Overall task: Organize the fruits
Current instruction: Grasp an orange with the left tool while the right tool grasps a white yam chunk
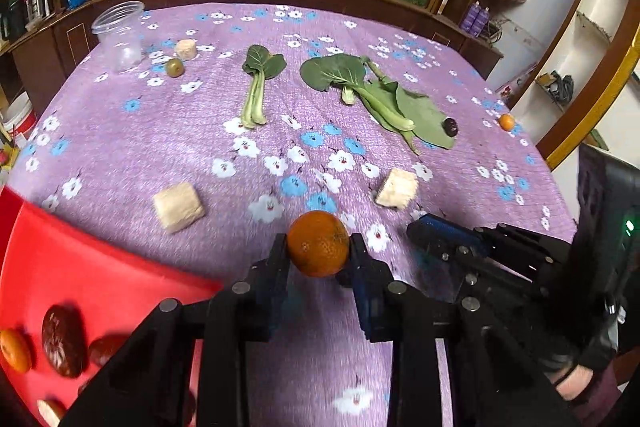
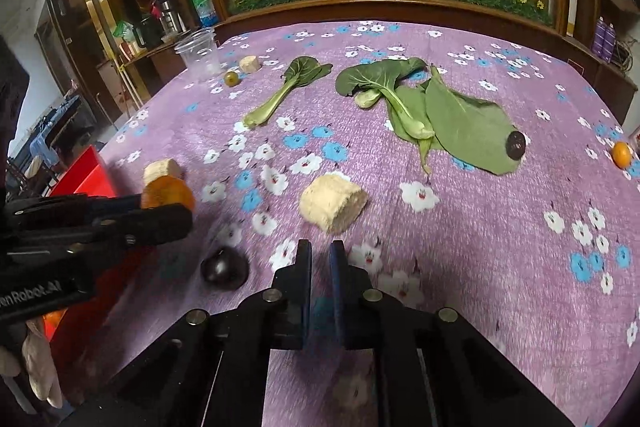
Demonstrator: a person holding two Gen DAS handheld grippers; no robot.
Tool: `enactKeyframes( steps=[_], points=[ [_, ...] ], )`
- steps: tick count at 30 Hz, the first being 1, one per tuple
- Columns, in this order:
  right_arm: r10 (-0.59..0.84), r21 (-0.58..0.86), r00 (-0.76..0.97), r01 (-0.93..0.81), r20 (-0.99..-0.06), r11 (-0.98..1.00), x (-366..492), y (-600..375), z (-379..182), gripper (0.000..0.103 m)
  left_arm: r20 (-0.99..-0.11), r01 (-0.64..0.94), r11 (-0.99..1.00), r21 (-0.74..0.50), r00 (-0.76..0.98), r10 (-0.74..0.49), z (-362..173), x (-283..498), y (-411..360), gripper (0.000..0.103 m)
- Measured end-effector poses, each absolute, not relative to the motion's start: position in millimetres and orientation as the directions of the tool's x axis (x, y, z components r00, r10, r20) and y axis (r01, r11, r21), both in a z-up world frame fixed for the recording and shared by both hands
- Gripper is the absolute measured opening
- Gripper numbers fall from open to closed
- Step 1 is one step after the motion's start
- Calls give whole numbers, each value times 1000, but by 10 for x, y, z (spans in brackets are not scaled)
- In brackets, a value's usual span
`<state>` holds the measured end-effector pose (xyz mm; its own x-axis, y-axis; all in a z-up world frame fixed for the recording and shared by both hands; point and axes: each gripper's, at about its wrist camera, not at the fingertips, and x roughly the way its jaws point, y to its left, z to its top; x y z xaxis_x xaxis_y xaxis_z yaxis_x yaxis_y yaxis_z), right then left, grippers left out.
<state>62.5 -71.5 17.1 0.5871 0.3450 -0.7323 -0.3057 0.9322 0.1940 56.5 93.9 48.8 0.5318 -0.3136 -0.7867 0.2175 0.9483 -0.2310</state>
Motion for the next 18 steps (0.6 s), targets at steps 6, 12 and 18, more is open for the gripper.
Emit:
enactKeyframes(
  steps=[6,12,18],
  points=[
    [325,223,623,-239,-711,945,817,-726,240,58,-761,214,951,-222,571,-307,596,379,1048,28],
    [270,188,597,-197,-756,962,1049,-598,91,40,-744,176,957,-231,602,-290,668,276,1284,28],
    [283,206,606,-195,-744,959,897,-611,202,33,-712,110,953,-283,642,-285,734,58,1665,28]
  ],
)
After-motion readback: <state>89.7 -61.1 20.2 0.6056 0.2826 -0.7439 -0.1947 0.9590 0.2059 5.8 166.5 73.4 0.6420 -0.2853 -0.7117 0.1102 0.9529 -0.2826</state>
